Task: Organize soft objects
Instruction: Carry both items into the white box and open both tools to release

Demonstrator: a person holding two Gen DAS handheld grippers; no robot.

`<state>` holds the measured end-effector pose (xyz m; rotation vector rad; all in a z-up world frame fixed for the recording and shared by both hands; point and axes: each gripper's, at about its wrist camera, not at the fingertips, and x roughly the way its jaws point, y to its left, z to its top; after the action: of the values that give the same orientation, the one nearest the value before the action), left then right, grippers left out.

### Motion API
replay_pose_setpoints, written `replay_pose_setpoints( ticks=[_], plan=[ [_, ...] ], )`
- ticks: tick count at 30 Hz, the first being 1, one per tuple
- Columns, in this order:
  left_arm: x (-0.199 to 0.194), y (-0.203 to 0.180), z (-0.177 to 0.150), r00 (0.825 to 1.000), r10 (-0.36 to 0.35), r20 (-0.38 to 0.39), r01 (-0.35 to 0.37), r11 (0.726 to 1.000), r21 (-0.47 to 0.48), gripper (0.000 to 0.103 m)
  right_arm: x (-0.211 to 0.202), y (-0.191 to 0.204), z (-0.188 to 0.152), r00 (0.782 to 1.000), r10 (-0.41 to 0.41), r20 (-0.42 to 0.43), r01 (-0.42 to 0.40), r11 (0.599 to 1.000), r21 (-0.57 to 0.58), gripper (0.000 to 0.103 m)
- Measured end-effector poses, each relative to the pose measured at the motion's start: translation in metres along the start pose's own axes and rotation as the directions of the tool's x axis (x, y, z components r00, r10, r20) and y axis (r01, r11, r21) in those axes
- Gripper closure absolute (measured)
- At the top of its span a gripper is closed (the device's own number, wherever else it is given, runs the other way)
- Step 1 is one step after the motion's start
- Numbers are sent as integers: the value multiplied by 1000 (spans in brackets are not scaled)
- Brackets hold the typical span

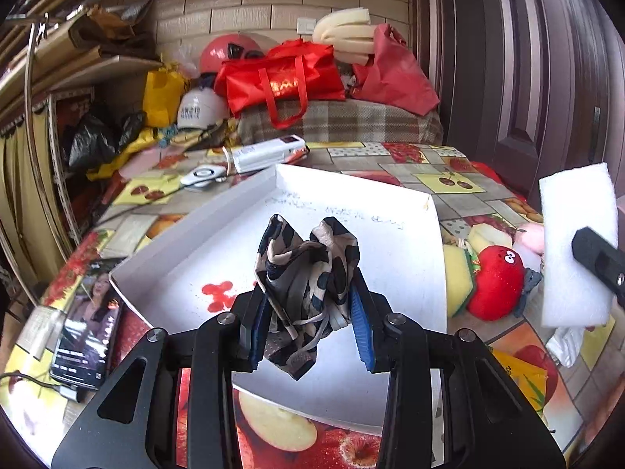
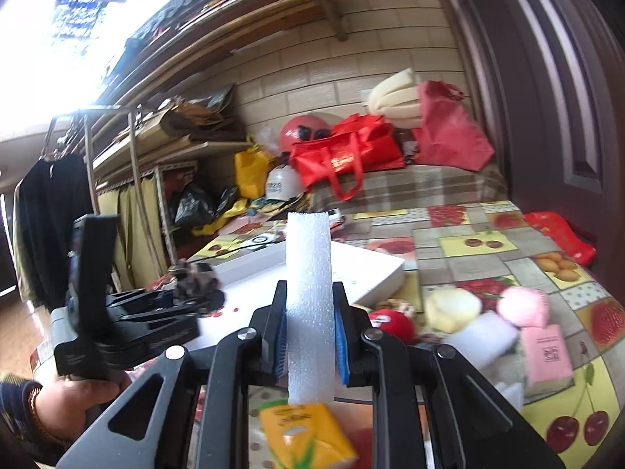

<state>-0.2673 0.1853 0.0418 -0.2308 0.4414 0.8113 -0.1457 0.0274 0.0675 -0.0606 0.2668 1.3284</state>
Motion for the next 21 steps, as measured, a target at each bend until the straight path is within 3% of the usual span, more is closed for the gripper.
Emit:
replay_pose_setpoints(
  ticks=[4, 8, 15, 21],
  plan=[
    [0, 4, 0, 1000, 7, -20, -7, 999, 32, 67, 8, 17, -1, 1000, 11, -18, -11, 999, -45, 84],
    [-7, 0, 0, 999, 40, 27, -43, 993, 109, 67, 15, 19, 0, 999, 20, -27, -21, 1000, -24, 84],
    [0, 26, 9, 993, 77, 90, -77, 997, -8, 67, 42, 23, 0, 997, 18, -80, -16, 1000, 25, 84],
    [20, 41, 22, 982, 146, 117, -144, 989, -29, 66, 68, 32, -3, 994, -12, -112, 13, 1000, 9, 84]
  ],
)
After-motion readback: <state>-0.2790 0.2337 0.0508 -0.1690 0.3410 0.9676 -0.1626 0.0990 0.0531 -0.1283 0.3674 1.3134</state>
